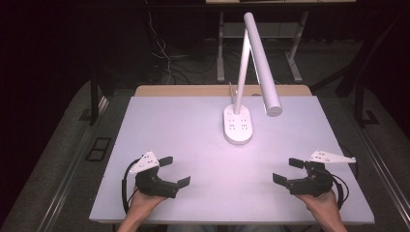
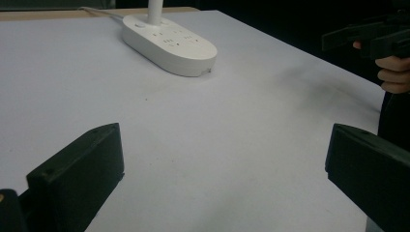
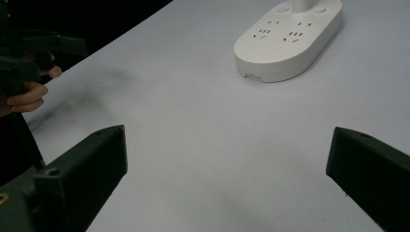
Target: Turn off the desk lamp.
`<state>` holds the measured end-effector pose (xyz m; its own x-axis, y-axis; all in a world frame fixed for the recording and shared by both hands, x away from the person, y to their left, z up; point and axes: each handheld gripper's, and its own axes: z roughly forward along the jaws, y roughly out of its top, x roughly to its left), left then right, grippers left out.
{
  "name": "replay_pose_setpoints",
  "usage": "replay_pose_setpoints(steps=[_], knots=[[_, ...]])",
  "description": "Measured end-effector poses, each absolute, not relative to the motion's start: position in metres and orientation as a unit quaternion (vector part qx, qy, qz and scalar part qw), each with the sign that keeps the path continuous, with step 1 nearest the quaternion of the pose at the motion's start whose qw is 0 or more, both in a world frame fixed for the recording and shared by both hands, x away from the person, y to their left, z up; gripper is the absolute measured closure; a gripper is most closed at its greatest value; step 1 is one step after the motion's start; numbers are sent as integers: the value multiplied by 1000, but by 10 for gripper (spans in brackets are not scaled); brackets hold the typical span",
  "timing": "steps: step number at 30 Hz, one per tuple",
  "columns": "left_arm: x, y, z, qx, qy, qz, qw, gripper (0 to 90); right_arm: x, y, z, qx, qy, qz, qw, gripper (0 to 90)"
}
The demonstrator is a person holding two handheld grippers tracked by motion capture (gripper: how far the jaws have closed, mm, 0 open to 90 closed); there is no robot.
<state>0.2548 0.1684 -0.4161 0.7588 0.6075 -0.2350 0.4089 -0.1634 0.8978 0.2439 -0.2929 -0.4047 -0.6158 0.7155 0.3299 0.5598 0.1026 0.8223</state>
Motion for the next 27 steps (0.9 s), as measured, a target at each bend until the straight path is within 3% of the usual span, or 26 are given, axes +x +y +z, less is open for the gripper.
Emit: replay_pose_setpoints(steps=[27], knots=[[254, 170, -417, 758, 336, 90, 552, 0, 247, -293, -404, 436, 752, 490, 67, 9]])
